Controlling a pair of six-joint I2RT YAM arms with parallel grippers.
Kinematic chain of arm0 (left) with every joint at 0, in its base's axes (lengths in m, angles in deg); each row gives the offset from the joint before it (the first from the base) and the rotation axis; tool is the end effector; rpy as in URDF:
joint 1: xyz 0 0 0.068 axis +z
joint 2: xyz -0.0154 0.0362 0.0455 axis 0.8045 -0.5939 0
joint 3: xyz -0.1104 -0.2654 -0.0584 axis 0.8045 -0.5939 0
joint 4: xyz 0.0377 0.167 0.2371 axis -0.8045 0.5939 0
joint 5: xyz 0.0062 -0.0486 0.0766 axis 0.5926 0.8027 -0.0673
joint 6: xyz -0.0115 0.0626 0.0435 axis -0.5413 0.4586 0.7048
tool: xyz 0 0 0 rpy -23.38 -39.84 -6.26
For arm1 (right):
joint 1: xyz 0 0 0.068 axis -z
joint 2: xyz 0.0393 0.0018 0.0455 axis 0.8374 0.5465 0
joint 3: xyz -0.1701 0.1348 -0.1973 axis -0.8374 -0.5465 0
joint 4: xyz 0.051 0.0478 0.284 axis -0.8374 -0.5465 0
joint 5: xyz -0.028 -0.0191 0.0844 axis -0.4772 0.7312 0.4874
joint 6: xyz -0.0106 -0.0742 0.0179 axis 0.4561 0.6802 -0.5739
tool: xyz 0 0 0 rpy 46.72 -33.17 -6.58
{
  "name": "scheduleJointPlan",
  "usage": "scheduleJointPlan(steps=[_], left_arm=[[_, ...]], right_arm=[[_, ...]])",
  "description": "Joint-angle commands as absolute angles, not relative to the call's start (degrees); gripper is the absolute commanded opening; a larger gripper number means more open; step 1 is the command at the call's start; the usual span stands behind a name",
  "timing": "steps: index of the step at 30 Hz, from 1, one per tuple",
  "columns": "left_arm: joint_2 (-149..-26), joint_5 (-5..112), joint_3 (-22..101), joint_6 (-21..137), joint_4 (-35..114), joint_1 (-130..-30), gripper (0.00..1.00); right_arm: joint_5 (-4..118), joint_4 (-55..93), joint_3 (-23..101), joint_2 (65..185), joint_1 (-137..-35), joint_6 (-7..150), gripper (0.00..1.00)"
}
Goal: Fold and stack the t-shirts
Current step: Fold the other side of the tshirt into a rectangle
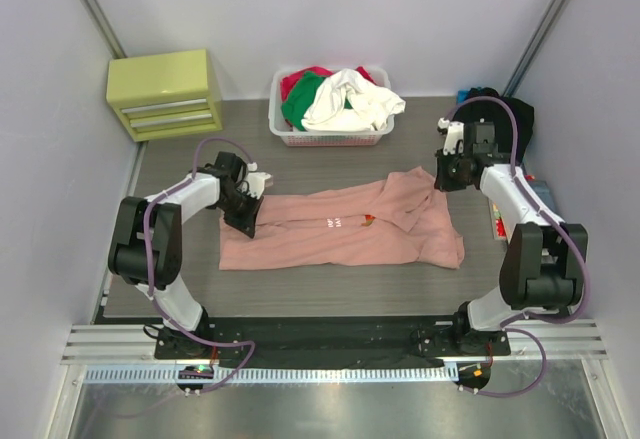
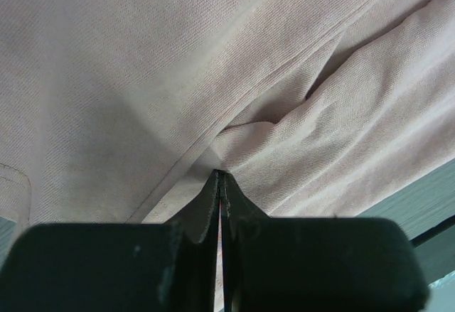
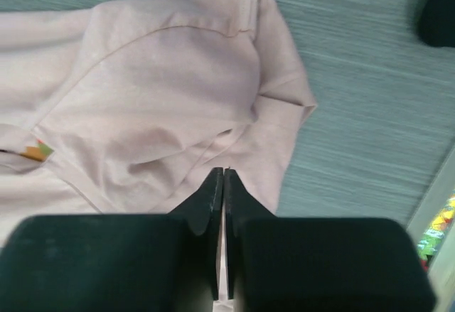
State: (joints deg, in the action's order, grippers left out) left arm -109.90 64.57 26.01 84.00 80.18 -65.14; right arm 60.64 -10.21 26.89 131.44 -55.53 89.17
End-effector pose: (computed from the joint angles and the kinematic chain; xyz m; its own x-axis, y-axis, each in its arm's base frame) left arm 0.3296 -0.0898 0.1323 -0.8673 0.4103 -0.2820 0.4816 0.8349 -0.2663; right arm 0.3679 0.0048 0.2271 -0.7760 -0.1641 -0.6090 -0.2454 0.9680 0.0518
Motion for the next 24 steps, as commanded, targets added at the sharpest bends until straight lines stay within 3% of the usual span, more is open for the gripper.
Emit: scheduleJointPlan(steps=[1, 24], left_arm=[[-110.34, 65.01, 26.97, 84.86, 80.20, -65.34, 0.00], [-110.34, 64.40, 27.23, 85.03, 80.37, -65.43, 0.00]], right_arm=[[62.89, -8.87, 25.13, 129.91, -56.60, 87.76, 0.01], [62.71, -5.00, 22.76, 141.51, -59.42, 87.32, 0.01]])
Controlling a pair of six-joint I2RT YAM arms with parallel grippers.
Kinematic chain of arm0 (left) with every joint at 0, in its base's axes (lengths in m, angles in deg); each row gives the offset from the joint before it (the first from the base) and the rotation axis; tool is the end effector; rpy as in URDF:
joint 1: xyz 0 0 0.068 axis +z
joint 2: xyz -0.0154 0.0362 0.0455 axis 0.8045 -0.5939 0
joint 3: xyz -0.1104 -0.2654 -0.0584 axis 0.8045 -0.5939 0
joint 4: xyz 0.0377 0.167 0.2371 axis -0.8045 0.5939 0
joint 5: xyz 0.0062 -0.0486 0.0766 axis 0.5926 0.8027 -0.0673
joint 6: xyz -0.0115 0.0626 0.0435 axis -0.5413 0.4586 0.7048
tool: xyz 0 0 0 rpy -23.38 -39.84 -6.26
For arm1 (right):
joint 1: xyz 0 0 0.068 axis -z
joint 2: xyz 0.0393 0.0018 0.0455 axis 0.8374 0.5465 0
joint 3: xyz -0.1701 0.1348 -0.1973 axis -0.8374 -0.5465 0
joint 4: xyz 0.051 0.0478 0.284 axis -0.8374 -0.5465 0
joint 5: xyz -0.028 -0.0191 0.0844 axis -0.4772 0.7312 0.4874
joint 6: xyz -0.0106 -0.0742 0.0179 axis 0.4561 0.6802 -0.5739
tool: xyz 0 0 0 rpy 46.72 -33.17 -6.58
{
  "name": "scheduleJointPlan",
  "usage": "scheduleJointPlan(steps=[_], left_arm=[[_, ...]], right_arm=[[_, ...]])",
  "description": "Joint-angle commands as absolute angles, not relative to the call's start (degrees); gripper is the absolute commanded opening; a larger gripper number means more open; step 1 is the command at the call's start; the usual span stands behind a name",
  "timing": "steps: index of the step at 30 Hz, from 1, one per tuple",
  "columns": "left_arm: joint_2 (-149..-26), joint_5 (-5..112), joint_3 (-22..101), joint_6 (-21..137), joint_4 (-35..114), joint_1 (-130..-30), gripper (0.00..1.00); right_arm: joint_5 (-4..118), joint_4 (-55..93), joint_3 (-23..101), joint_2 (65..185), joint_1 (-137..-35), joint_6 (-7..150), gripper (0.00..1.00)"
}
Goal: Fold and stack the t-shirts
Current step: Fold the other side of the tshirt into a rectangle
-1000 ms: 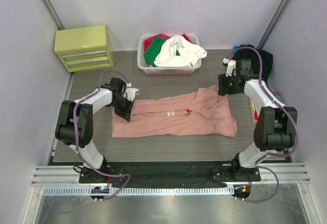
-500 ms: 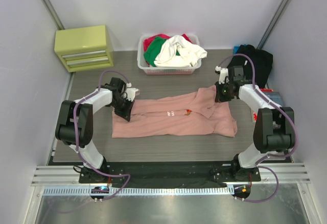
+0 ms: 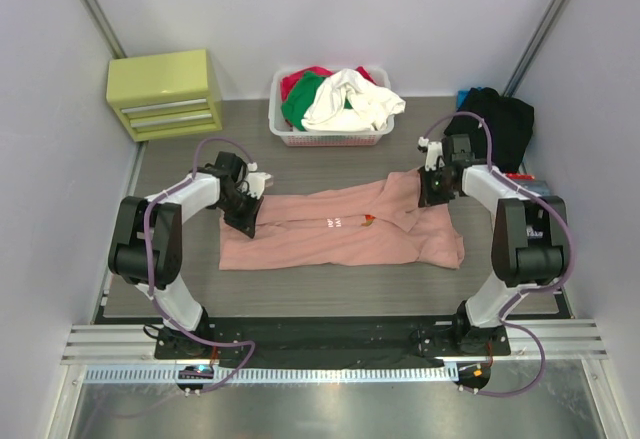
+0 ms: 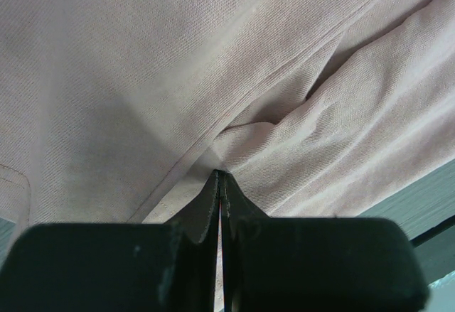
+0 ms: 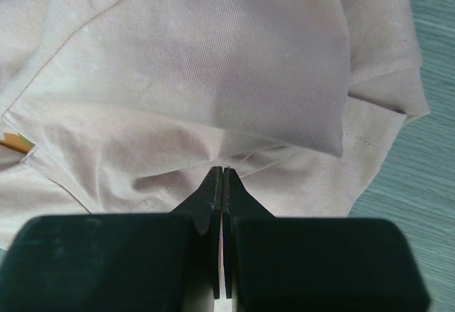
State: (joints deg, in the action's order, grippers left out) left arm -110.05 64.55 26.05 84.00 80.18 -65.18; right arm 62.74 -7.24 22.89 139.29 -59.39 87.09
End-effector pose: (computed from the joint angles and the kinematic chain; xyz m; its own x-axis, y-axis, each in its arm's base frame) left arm 0.3298 -0.0900 0.1317 -0.8675 0.4111 -0.2801 0.4817 0.8348 -0.2666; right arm 0.3690 0.0320 0.1595 -0.8557 -0.1837 -0.4837 -0.2836 0.9485 0.1415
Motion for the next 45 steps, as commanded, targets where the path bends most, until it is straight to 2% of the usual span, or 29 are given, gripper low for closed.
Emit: scheduleJointPlan(steps=[1, 9, 23, 32, 38, 42, 43, 45], left_arm=[[-110.17, 64.40, 27.14, 85.12, 80.38, -65.43, 0.00], [-109.73, 64.05, 26.97, 85.12, 80.55, -65.43, 0.00], [-109.73, 64.13, 26.70, 85.21, 80.46, -65.43, 0.00], [-109.11, 63.96, 26.62, 85.21, 80.73, -65.43, 0.00], [-107.88, 63.43, 24.07, 85.30, 79.15, -65.43, 0.00], [-109.02, 63.78, 25.21, 85.12, 79.76, -65.43, 0.00], [-109.11, 63.78, 25.30, 85.03, 79.85, -65.43, 0.00], [-108.67, 63.52, 25.04, 85.12, 79.94, -65.43, 0.00]], right_arm=[[62.89, -5.00, 22.93, 142.13, -59.42, 87.24, 0.01], [60.08, -5.35, 23.81, 143.72, -59.07, 87.59, 0.01], [52.25, -4.38, 23.37, 137.83, -52.21, 85.13, 0.01], [54.01, -3.60, 23.02, 134.76, -52.04, 86.36, 0.01], [55.15, -1.65, 22.23, 126.15, -53.88, 88.99, 0.01], [59.79, -8.15, 28.28, 131.40, -55.55, 87.42, 0.01], [61.03, -9.29, 30.73, 133.07, -55.55, 87.15, 0.18], [62.70, -10.71, 32.16, 136.14, -55.55, 86.45, 0.31]])
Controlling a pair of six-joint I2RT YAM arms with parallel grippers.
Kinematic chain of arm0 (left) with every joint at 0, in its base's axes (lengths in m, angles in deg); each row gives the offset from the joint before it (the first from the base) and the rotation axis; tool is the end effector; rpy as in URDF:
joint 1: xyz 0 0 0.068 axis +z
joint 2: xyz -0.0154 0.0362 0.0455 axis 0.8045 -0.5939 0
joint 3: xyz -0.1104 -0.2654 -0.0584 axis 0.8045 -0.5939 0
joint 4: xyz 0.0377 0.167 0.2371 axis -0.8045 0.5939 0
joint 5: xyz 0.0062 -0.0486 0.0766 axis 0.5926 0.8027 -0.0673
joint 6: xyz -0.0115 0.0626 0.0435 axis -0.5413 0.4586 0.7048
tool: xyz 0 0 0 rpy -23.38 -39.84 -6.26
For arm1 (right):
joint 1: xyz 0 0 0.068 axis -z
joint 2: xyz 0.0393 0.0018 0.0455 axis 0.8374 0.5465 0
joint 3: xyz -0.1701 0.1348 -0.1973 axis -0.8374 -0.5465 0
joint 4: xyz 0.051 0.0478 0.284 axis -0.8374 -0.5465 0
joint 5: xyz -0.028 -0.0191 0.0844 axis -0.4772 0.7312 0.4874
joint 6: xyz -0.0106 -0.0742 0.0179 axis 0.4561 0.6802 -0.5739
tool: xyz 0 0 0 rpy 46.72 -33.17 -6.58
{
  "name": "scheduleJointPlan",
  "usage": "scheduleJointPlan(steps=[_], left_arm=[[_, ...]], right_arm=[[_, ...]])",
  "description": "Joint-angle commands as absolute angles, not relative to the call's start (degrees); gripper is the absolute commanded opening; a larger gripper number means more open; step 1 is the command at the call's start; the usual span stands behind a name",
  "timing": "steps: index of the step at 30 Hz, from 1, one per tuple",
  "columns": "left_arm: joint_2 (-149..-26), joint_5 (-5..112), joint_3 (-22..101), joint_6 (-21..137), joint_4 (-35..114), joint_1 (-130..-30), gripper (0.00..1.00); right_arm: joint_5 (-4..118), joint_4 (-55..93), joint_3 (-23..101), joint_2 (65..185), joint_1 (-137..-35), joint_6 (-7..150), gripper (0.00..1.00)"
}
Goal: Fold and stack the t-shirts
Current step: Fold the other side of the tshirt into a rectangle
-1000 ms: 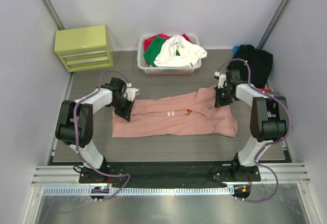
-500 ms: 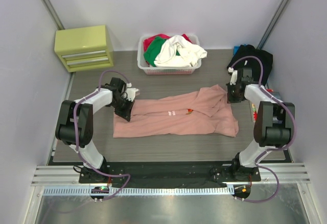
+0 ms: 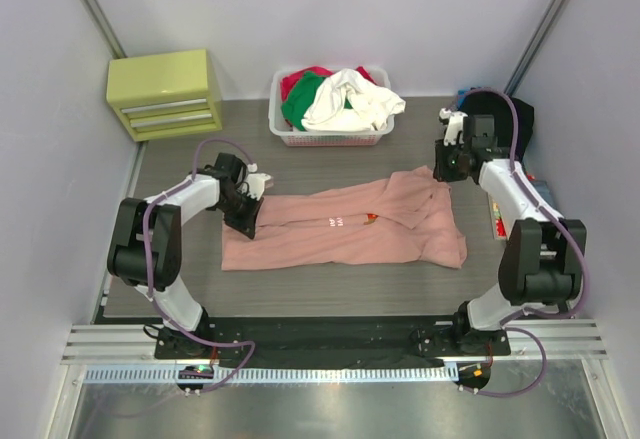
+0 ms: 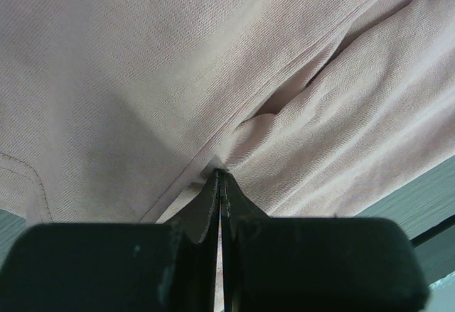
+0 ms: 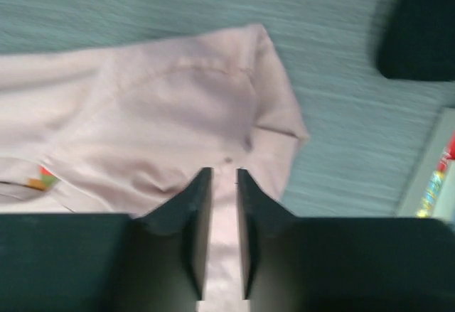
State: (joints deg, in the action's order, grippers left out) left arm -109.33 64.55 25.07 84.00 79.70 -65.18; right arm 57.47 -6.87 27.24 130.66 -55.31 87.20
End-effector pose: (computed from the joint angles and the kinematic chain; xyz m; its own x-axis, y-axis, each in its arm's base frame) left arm 0.3262 -0.0893 0.1311 -0.8664 0.4108 -0.2837 0.4827 0.8346 -0.2654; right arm 0.3739 -0.0004 0.2386 -0.7402 -0.1304 -0.6596 -0.1845 0.9827 0.0128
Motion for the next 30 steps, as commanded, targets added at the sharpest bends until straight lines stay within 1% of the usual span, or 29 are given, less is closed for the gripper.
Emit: scheduleJointPlan(steps=[1, 2, 3, 6, 11, 13, 14, 15, 17, 18, 19, 23, 27, 30], left_arm=[[-108.41, 63.43, 24.95, 85.21, 79.94, -65.43, 0.00], [-108.06, 63.34, 24.77, 85.21, 79.94, -65.43, 0.00], [-108.06, 63.34, 24.68, 85.21, 79.85, -65.52, 0.00], [-108.49, 63.60, 24.94, 85.21, 79.85, -65.43, 0.00], [-108.76, 63.61, 25.03, 85.30, 80.02, -65.43, 0.00], [-108.41, 63.43, 24.68, 85.38, 79.94, -65.43, 0.00], [-108.41, 63.34, 24.77, 85.39, 79.94, -65.43, 0.00], [-108.41, 63.34, 24.68, 85.47, 79.94, -65.43, 0.00], [-108.85, 63.34, 24.68, 85.47, 79.85, -65.43, 0.00], [-109.02, 63.43, 24.86, 85.47, 79.85, -65.43, 0.00], [-109.37, 63.52, 24.94, 85.47, 79.94, -65.43, 0.00], [-109.38, 63.34, 25.21, 85.47, 80.02, -65.43, 0.00], [-109.02, 63.25, 24.95, 85.74, 79.94, -65.43, 0.00], [-109.63, 63.43, 25.38, 85.65, 80.02, -65.43, 0.00]], right_arm=[[63.67, -10.45, 32.60, 136.77, -55.55, 85.92, 0.42], [64.11, -9.93, 32.95, 137.47, -55.55, 85.48, 0.46], [64.73, -9.92, 33.47, 139.30, -55.55, 85.04, 0.48], [66.05, -9.30, 36.11, 143.78, -55.55, 83.81, 0.52], [67.37, -8.95, 42.00, 150.74, -55.55, 82.75, 0.50], [67.11, -8.69, 43.40, 152.06, -55.55, 82.49, 0.45], [67.11, -8.43, 43.67, 152.50, -55.55, 82.23, 0.39], [67.19, -8.25, 43.76, 152.42, -55.55, 81.97, 0.26], [67.19, -7.81, 43.33, 151.81, -55.55, 81.70, 0.16], [67.11, -7.81, 43.24, 151.54, -55.55, 81.70, 0.04], [66.84, -7.81, 42.63, 151.02, -55.55, 81.70, 0.01], [65.09, -7.81, 38.68, 146.10, -55.46, 82.40, 0.01], [64.64, -8.77, 32.26, 133.92, -55.38, 82.05, 0.01], [64.91, -10.88, 28.65, 128.09, -55.38, 81.52, 0.01]])
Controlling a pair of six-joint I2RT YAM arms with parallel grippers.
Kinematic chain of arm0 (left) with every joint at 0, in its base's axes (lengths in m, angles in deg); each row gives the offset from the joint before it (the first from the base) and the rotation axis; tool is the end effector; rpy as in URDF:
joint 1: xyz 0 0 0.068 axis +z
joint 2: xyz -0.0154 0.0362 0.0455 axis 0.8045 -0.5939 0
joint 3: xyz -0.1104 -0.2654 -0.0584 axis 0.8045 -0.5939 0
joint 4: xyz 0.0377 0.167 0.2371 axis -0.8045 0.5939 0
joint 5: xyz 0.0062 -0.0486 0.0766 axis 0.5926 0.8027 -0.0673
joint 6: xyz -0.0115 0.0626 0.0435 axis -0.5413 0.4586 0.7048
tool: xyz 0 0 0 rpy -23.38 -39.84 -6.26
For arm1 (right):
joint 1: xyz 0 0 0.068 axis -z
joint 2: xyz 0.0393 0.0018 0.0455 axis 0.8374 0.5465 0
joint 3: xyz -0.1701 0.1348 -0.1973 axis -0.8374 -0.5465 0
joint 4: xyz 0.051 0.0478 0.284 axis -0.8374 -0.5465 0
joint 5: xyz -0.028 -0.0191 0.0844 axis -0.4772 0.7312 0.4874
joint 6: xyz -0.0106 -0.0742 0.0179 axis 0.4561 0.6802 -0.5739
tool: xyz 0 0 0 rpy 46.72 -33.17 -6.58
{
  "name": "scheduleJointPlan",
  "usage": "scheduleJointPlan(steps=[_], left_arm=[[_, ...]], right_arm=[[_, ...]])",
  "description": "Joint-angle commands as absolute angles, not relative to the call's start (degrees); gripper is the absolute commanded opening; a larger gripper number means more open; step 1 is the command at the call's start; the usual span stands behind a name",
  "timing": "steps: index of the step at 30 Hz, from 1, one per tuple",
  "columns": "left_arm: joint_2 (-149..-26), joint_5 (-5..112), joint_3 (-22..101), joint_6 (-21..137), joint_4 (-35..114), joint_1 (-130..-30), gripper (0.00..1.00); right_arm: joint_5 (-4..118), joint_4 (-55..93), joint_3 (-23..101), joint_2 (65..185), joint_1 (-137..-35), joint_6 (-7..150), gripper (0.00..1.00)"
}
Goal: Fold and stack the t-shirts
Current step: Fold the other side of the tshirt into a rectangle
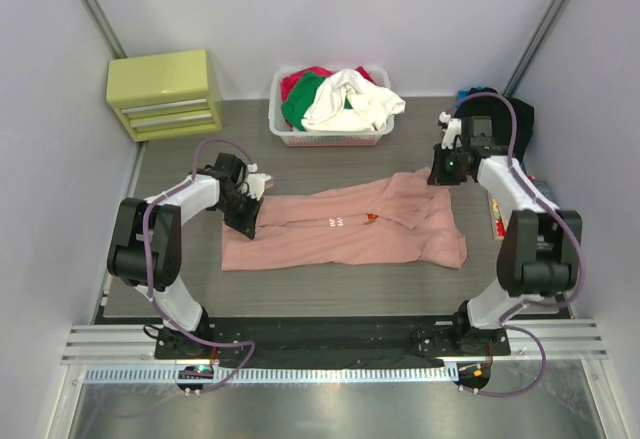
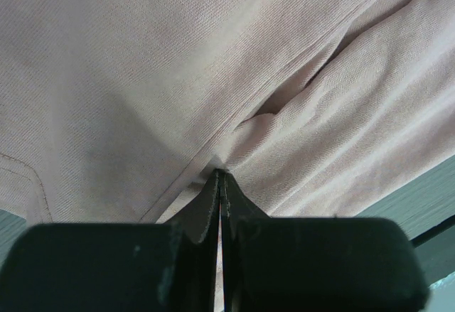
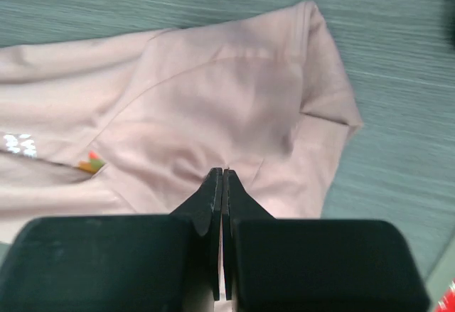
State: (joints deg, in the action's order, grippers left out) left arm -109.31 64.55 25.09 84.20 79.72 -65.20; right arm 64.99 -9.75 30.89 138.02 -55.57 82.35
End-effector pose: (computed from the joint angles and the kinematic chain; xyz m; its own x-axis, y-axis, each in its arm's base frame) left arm 0.3262 -0.0894 0.1313 -0.8645 0.4140 -0.2849 0.4861 0.8330 -0.2643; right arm 0.3929 0.0093 0.2122 -0.8184 -0.0468 -0.5728 -0.1889 0.9632 0.1912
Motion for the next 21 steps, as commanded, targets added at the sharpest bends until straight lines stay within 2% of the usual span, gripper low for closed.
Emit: scheduleJointPlan(steps=[1, 3, 5, 6, 9, 13, 17, 21], left_arm=[[-109.73, 63.52, 25.47, 85.65, 79.94, -65.34, 0.00], [-110.08, 63.69, 25.82, 85.56, 80.02, -65.43, 0.00], [-109.99, 63.87, 26.09, 85.56, 80.20, -65.43, 0.00], [-109.99, 63.87, 26.09, 85.56, 80.29, -65.43, 0.00], [-109.73, 63.78, 25.83, 85.56, 80.37, -65.43, 0.00], [-109.73, 63.69, 25.74, 85.56, 80.20, -65.43, 0.00], [-108.94, 63.26, 25.47, 85.65, 80.29, -65.43, 0.00], [-108.58, 62.73, 25.03, 85.74, 80.02, -65.43, 0.00]], right_arm=[[65.08, -11.50, 27.69, 125.11, -55.38, 81.35, 0.01], [65.69, -13.43, 26.81, 123.16, -55.29, 81.35, 0.05], [66.40, -14.40, 26.28, 121.57, -55.38, 81.78, 0.27], [66.58, -14.49, 25.92, 121.22, -55.38, 82.05, 0.46], [66.75, -13.62, 25.92, 122.00, -55.38, 82.49, 0.62], [66.23, -12.03, 29.86, 129.55, -54.68, 82.75, 0.65], [67.63, -10.28, 36.11, 138.25, -52.92, 81.00, 0.60], [67.72, -10.53, 42.86, 146.06, -52.65, 79.51, 0.59]])
